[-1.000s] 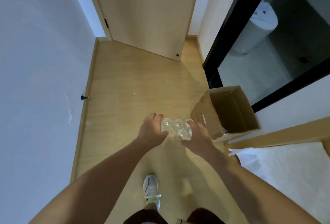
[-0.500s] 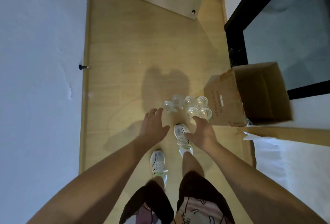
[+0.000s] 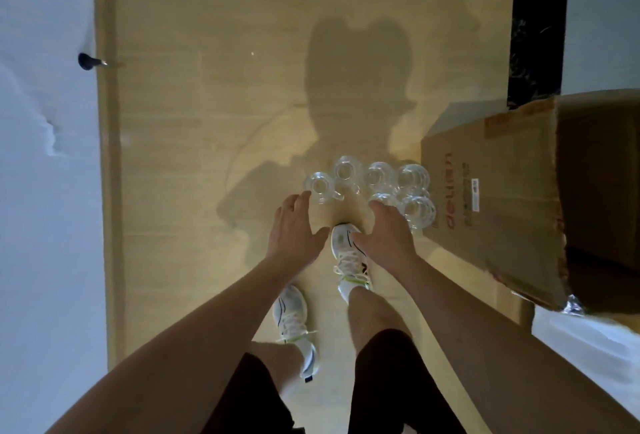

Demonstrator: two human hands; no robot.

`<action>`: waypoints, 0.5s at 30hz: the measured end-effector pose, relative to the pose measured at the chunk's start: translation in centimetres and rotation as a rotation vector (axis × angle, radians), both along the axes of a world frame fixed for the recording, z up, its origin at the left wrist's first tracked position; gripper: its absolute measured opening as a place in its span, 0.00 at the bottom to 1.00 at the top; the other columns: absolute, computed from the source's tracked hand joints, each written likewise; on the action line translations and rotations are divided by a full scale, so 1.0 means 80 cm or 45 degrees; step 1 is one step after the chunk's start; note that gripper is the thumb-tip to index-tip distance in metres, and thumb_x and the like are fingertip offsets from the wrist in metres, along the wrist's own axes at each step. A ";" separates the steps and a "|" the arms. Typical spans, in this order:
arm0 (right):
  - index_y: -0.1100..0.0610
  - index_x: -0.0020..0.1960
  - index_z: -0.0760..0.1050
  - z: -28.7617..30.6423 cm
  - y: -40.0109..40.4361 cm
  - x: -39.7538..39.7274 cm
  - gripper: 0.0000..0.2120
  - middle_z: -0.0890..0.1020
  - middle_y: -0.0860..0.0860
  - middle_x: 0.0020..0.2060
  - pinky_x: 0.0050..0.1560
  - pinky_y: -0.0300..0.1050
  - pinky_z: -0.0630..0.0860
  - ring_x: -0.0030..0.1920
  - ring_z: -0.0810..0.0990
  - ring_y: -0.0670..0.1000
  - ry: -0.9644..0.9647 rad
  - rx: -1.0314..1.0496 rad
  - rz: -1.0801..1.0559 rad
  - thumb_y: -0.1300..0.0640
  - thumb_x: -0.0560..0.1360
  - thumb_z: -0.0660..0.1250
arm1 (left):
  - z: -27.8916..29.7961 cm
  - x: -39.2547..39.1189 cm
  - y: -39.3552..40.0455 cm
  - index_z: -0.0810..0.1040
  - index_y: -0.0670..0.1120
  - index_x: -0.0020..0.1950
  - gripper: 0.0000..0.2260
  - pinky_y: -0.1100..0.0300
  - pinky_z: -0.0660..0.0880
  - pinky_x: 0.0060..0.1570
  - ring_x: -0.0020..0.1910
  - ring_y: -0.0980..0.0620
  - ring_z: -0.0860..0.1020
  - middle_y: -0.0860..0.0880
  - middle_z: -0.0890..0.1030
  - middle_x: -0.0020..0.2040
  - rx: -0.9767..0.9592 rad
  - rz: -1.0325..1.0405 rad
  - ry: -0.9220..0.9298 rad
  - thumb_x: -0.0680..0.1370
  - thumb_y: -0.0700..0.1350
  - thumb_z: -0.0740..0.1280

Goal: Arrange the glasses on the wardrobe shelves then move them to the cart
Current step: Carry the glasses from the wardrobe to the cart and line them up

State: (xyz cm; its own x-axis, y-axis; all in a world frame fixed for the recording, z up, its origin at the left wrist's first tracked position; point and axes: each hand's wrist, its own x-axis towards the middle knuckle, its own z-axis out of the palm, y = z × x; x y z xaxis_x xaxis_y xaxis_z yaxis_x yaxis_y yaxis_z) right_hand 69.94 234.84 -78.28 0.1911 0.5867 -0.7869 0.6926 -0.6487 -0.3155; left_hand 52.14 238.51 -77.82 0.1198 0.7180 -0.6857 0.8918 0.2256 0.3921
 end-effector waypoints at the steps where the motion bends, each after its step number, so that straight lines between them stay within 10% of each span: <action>1: 0.55 0.72 0.68 -0.022 0.005 0.002 0.31 0.74 0.59 0.65 0.63 0.54 0.71 0.66 0.72 0.63 0.000 0.005 -0.002 0.50 0.73 0.73 | -0.022 0.005 0.006 0.61 0.45 0.80 0.37 0.51 0.64 0.70 0.73 0.40 0.66 0.42 0.66 0.76 0.006 -0.002 -0.003 0.76 0.51 0.73; 15: 0.50 0.79 0.58 -0.302 0.072 0.038 0.46 0.63 0.58 0.76 0.74 0.56 0.59 0.75 0.60 0.62 -0.261 0.252 0.287 0.39 0.69 0.75 | -0.310 0.001 0.043 0.64 0.44 0.78 0.45 0.49 0.65 0.71 0.74 0.39 0.65 0.40 0.67 0.75 0.226 -0.042 -0.098 0.67 0.53 0.81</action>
